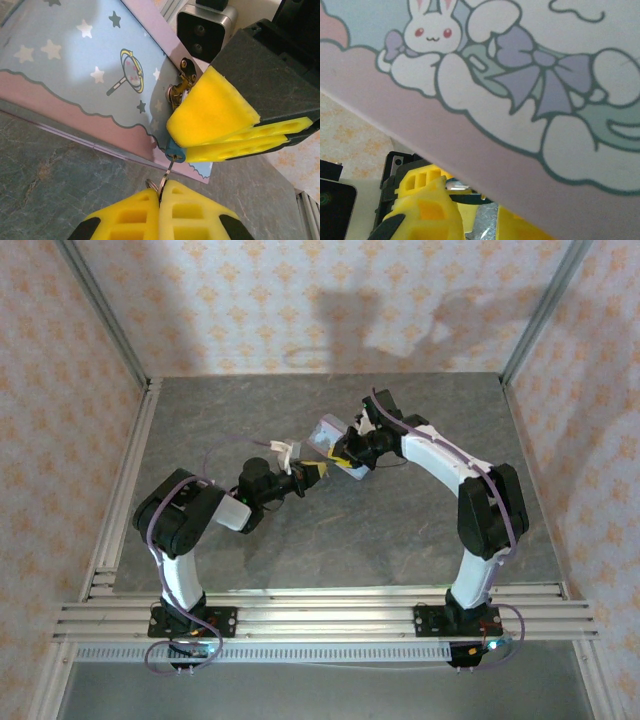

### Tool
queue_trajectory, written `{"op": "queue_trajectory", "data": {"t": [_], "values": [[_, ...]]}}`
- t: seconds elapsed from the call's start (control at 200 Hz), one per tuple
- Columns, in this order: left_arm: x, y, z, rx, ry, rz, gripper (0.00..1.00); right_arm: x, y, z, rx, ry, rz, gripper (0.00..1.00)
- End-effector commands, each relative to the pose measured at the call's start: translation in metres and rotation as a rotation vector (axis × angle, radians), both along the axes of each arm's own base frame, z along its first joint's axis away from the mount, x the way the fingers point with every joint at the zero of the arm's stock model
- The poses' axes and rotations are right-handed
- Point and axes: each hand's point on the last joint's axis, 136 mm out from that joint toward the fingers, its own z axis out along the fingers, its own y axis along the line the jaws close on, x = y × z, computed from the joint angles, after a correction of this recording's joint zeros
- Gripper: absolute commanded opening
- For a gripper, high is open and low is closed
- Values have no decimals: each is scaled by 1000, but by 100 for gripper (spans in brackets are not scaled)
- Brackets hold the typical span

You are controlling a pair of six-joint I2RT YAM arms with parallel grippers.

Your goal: Unlock the padlock with the key

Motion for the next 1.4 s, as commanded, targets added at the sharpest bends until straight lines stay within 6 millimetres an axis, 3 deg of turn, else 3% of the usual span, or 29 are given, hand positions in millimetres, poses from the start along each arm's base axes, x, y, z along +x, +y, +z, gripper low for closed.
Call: {"op": "queue_trajectory", "data": {"t": [0.0,0.17,0.34,0.485,0.656,0.726,0.831,0.951,1.086,1.291,1.396], "values": [[-3,11,5,36,-34,41,0,-7,4,-6,-16,18,22,0],[-22,25,-27,128,41,65,0,-2,0,-20,-59,2,6,0],[-41,39,-32,225,58,98,0,-4,-19,-52,-273,-77,26,0],[-59,45,-16,346,17,105,0,-9,-28,-72,-416,-144,50,0],[-76,60,14,420,-48,146,0,-18,-33,-94,-444,-135,37,0],[-82,67,25,434,-66,166,0,-19,-36,-93,-452,-140,27,11],[-91,76,42,440,-99,190,0,-21,-37,-81,-444,-152,16,36],[-101,80,65,442,-163,208,0,-26,-41,-59,-430,-178,2,50],[-111,71,91,500,-269,189,0,-36,-46,-30,-404,-186,-18,54],[-118,47,120,622,-450,166,0,-62,-36,56,-160,-219,-92,53],[-117,35,132,643,-531,165,0,-77,-28,88,-20,-208,-129,53]]}}
